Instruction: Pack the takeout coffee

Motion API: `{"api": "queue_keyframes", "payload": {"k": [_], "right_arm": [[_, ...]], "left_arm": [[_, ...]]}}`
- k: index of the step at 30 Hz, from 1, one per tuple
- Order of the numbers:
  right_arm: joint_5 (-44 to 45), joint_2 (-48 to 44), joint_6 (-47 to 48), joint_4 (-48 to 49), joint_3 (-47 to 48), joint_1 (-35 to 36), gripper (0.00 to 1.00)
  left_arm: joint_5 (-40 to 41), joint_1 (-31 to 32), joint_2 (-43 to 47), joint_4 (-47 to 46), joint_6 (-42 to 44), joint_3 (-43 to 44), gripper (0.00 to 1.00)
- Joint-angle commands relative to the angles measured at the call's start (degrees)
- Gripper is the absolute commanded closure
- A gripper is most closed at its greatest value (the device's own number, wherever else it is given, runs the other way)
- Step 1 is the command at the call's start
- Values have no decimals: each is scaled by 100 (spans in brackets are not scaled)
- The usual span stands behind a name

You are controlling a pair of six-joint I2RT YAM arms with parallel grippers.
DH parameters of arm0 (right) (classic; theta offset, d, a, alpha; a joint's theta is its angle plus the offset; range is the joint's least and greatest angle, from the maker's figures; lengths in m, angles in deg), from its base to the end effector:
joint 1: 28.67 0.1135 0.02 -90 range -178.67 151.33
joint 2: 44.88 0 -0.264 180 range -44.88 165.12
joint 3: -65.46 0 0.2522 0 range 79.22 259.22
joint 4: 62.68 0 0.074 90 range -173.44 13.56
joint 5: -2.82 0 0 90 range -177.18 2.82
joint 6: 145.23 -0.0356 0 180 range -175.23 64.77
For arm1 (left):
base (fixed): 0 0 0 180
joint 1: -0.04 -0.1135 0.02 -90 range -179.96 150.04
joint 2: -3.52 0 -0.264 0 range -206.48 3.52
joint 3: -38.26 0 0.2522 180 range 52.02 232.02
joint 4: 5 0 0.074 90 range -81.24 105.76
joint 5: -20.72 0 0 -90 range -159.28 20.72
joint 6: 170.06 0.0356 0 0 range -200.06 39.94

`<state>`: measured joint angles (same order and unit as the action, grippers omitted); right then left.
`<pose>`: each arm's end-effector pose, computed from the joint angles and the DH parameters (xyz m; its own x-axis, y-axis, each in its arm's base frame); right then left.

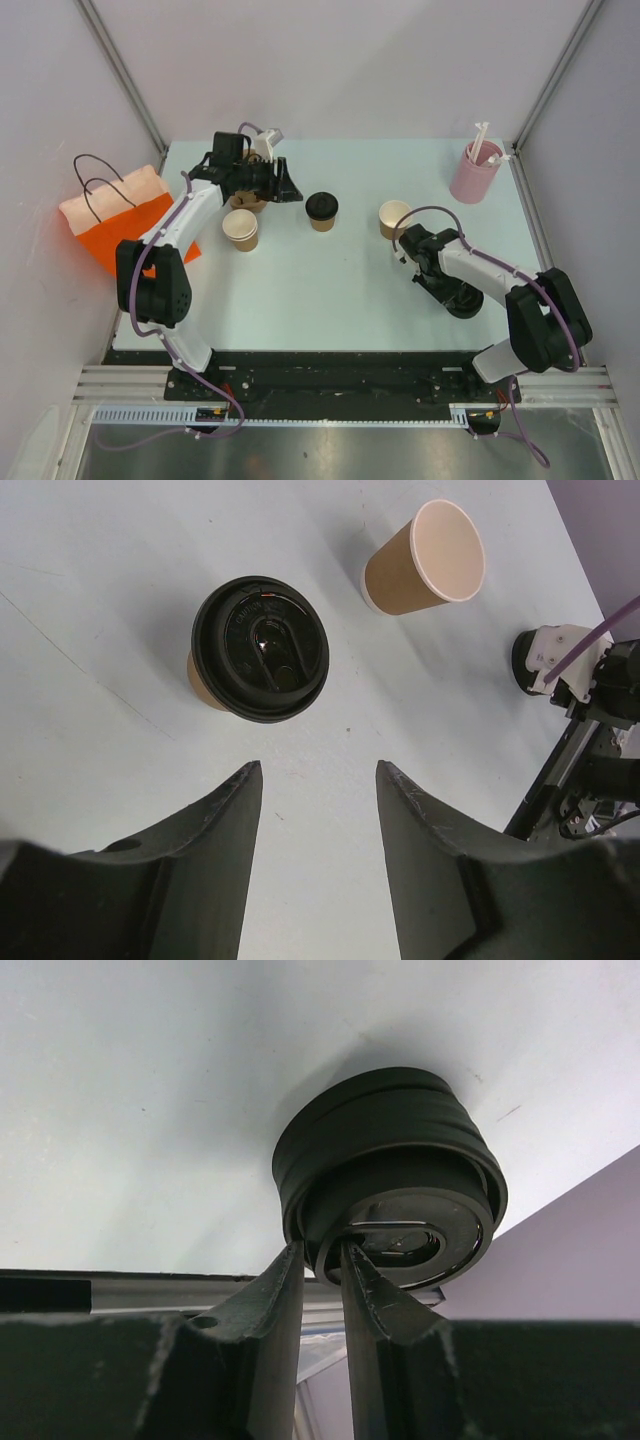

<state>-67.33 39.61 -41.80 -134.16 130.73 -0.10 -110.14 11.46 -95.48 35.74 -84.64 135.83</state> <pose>0.2091 0.1001 0.1858 -0.7488 -0.6565 0.0907 -0.6450 0.6905 -0.3274 0.3759 -0.0997 0.3002 -0.7058 0.0810 -0.7037 0.5705 0.6539 -0.4970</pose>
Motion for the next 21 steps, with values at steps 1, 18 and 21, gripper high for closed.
{"api": "queue_keyframes", "payload": {"k": [1,18,21], "right_arm": [[88,103,28,190,0,-10,76],[-772,-529,-253,-670,816,16,100],[-1027,-705,-227,-821,1308,-54,100]], "left_arm": [[-273,-43,39,-18,106,250,46],[-124,-52,267,9,124,276,47],[-71,-35,355,26,124,250,47]]}}
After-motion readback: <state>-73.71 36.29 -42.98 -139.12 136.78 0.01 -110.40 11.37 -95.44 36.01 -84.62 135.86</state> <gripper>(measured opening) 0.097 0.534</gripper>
